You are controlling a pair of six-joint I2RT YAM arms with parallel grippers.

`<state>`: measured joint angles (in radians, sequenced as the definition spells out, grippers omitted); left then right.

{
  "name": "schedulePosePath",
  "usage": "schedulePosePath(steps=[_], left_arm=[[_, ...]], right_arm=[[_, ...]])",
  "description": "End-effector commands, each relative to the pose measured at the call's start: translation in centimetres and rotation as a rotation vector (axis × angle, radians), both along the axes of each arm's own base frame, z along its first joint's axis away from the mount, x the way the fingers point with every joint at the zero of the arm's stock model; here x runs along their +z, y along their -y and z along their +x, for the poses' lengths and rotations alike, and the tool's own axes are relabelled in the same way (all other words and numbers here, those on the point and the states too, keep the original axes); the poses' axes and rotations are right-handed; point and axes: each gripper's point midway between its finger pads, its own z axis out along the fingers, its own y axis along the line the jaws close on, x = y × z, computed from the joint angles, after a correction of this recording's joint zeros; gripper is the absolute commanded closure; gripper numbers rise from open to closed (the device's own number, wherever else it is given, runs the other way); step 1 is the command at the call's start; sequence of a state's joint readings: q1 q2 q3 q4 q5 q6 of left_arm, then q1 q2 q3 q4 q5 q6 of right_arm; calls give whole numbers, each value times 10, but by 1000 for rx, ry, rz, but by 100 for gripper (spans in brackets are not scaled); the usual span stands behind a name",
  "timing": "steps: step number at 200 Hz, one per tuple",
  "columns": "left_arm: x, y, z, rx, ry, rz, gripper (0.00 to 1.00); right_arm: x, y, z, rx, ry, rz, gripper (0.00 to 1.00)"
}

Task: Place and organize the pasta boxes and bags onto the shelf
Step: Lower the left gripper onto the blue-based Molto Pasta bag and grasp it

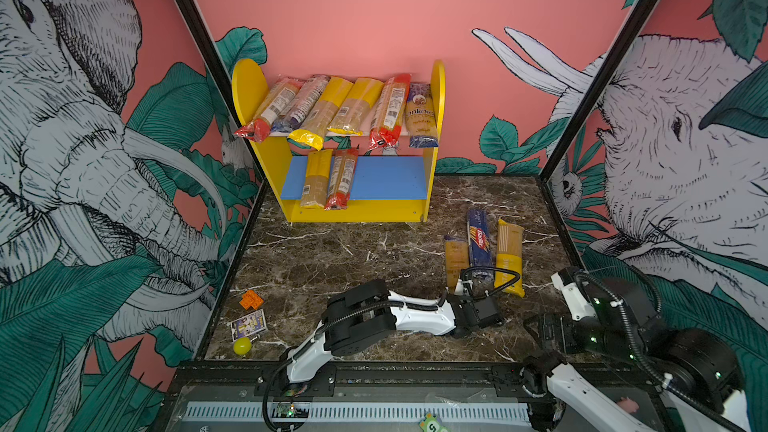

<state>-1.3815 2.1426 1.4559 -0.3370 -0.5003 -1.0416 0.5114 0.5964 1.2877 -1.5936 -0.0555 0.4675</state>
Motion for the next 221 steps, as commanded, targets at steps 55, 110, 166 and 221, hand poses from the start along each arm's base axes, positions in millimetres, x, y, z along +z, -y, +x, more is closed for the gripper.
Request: schedulePosePath(steps=[55, 110, 166, 221], left_arm=[[-31, -64, -18, 38, -125, 163, 100], [-4, -92, -14, 32, -52, 160, 100], [48, -113, 0, 10, 120, 87, 100], [88, -159, 3, 29, 221, 75, 100]], right_arm=[[-2, 0, 3, -8, -16, -16, 1], [0, -11, 19, 3, -4, -2, 1], [2, -26, 40, 17, 0, 13, 1], [3, -39, 59, 13, 3, 30, 1]])
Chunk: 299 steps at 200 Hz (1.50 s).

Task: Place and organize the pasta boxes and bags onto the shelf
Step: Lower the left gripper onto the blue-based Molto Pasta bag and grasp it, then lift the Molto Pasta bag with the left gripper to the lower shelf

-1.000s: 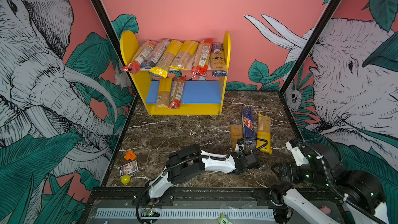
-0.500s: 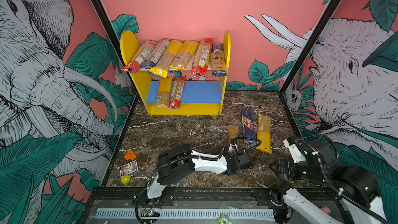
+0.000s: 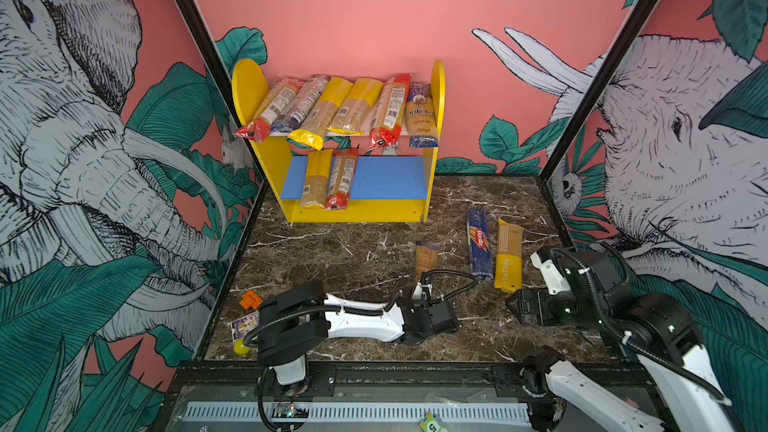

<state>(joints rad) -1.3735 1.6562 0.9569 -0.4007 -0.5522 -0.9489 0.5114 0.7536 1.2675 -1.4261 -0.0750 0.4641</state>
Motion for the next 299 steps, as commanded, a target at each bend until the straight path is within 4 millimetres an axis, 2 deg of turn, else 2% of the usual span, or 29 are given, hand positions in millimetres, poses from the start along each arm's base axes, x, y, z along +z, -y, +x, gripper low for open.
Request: schedulePosePath(steps=[1, 65, 107, 138, 179, 231, 281, 284, 299], left_arm=[[54, -21, 19, 60, 171, -67, 100], [126, -95, 32, 137, 348, -149, 100], [173, -133, 43, 187, 467, -175, 100], [197, -155, 62, 224, 506, -187, 100], [219, -164, 103, 229, 497, -197, 100], [236, -149, 165, 185, 485, -230, 100], [237, -154, 231, 198, 490, -265, 100], [236, -154, 235, 198, 490, -269, 100], [236, -154, 253, 207, 503, -291, 100]], right_arm=[[1, -8, 11, -1, 18, 23, 1], [-3, -30, 36, 6, -6, 60, 1], [0, -41, 52, 26, -10, 61, 1], [6, -46, 62, 29, -1, 58, 1], [6, -47, 72, -6, 8, 62, 1], [5, -61, 97, -65, 24, 118, 1], [5, -63, 117, -133, 41, 113, 1], [14, -63, 120, -135, 62, 124, 1], [17, -62, 123, -149, 64, 114, 1]])
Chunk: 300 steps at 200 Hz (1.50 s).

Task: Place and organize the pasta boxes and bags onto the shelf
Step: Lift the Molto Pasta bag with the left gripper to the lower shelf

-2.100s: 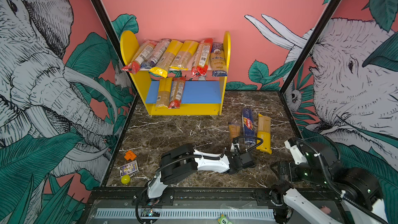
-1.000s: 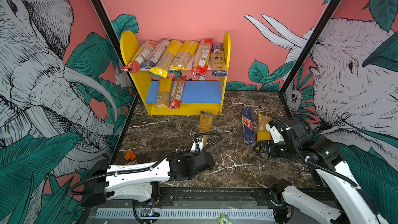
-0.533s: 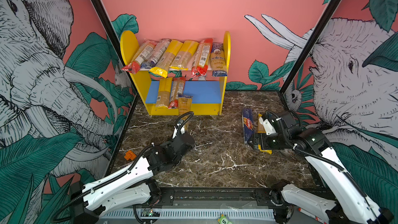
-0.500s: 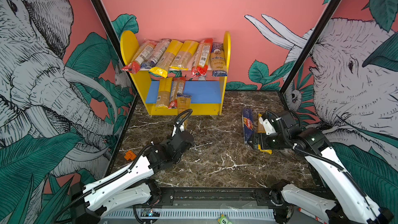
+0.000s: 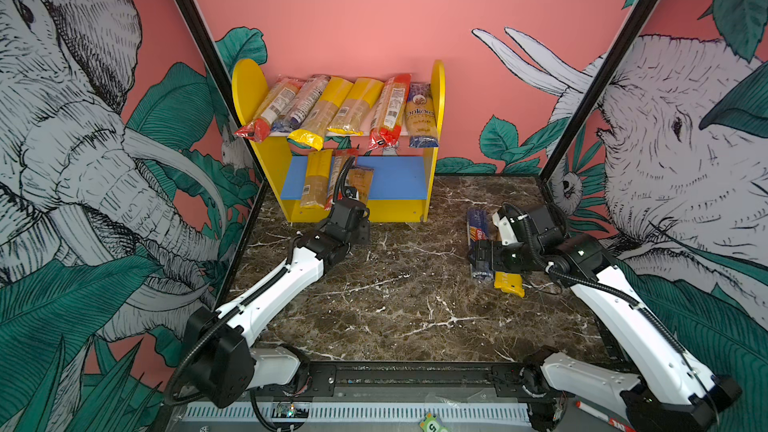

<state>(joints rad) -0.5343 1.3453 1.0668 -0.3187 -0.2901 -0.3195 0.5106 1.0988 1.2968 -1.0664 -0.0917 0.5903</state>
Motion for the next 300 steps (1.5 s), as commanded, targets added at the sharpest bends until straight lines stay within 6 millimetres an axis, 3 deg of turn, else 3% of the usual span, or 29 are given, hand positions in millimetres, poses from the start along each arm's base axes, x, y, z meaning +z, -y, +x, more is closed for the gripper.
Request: schedulePosePath(steps=[1, 32, 61, 144, 178, 200, 213, 239, 257, 288, 300], left_arm=[[85, 14, 44, -21, 278, -158, 100], [81, 18, 79, -22, 280, -202, 100], [79, 22, 101, -38, 280, -215, 100], [61, 6, 128, -4, 255, -234, 100], [53, 14, 127, -37, 224, -264, 51], [47, 11, 120, -30, 214, -269, 44], [41, 5, 117, -9, 207, -248, 46], [32, -3, 113, 19, 177, -206, 75], [28, -5, 112, 30, 161, -200, 77], [19, -8, 109, 46, 136, -195, 100], [15, -12, 106, 60, 129, -182, 100]], right_arm=[[22, 2, 15, -56, 69, 18, 1], [25, 3, 21, -79, 67, 1, 1], [27, 3, 26, -94, 62, -11, 1], [31, -7, 49, -90, 55, -36, 1], [35, -14, 60, -67, 58, -47, 1], [37, -18, 65, -54, 55, -52, 1], [37, -19, 66, -44, 51, -56, 1], [36, -19, 64, -29, 48, -66, 1], [36, -19, 64, -23, 51, -63, 1], [36, -22, 65, -20, 55, -52, 1], [35, -22, 65, -21, 53, -48, 1]])
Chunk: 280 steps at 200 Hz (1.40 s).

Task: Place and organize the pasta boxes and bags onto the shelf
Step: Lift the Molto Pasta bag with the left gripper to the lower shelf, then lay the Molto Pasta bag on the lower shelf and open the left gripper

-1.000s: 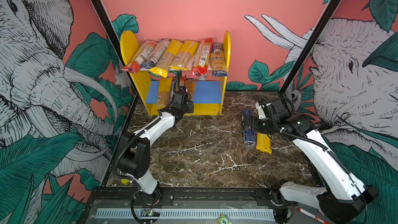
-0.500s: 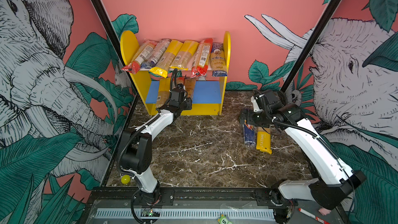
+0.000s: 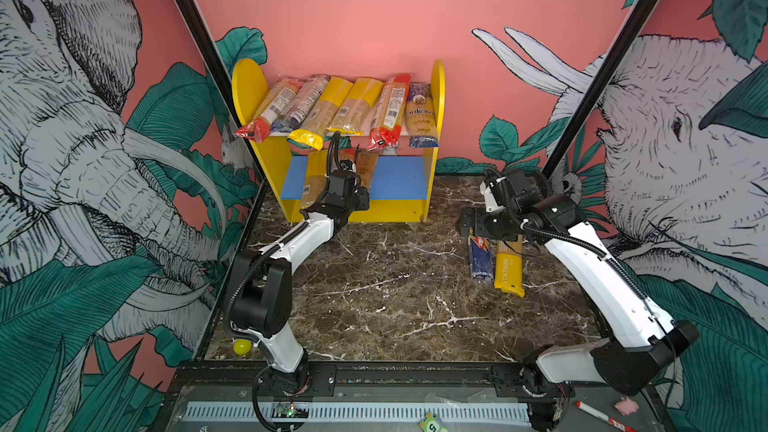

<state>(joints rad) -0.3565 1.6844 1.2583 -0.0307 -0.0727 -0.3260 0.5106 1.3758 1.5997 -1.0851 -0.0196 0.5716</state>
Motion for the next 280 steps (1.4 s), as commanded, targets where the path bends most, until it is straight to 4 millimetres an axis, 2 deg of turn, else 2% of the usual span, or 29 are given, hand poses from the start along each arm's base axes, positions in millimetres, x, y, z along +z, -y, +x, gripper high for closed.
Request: schedulePosePath(steps=[1, 76, 157, 190, 216, 249, 258, 280], left_arm=[[22, -17, -7, 64, 52, -6, 100], [-4, -50, -21, 175, 10, 46, 100], [-12, -95, -21, 243, -7, 50, 100], [-13, -104, -18, 246, -8, 44, 100], [-13, -103, -15, 227, -11, 30, 100], [-9, -92, -14, 176, -7, -3, 40], [-8, -90, -15, 165, -8, -17, 32], [-3, -83, -19, 147, -12, -52, 22]], right_arm=[[4, 0, 0, 6, 12, 8, 1], [4, -1, -1, 16, 7, 13, 1], [7, -3, 1, 12, 6, 14, 1], [9, -5, 5, 6, 9, 20, 1], [10, -6, 7, -2, 11, 25, 1], [8, -3, 7, -15, 8, 14, 1], [7, -1, 6, -18, 8, 8, 1], [3, 2, 4, -20, 2, -11, 1]])
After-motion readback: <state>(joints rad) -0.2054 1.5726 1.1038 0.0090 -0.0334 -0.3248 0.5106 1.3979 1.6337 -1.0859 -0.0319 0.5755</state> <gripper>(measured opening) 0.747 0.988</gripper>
